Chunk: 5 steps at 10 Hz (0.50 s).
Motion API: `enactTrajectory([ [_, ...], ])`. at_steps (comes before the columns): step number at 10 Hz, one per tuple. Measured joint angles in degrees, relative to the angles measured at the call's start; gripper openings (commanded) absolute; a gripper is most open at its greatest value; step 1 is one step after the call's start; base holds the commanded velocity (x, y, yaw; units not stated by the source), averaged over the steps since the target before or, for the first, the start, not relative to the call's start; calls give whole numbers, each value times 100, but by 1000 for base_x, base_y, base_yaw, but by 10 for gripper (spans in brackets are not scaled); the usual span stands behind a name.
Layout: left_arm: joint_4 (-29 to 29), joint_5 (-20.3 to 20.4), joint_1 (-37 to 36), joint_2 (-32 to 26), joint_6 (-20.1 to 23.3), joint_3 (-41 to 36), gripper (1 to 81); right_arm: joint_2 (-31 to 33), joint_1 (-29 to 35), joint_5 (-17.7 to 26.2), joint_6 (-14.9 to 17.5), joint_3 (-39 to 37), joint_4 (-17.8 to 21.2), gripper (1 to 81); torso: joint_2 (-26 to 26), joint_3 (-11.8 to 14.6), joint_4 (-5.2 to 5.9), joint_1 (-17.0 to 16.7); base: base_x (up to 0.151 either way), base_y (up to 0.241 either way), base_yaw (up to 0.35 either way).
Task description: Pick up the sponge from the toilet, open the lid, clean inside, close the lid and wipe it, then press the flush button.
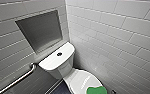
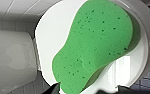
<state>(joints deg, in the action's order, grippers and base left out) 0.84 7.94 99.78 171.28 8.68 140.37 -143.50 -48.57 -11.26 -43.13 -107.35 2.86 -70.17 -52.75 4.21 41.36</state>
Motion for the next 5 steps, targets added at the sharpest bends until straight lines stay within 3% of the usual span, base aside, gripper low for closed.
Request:
enactTrajectory([
  [5,0,-2,-6,2,0,1,811,-160,160,72,0,-54,217,811,-548,-2,0,325,0,0,0],
])
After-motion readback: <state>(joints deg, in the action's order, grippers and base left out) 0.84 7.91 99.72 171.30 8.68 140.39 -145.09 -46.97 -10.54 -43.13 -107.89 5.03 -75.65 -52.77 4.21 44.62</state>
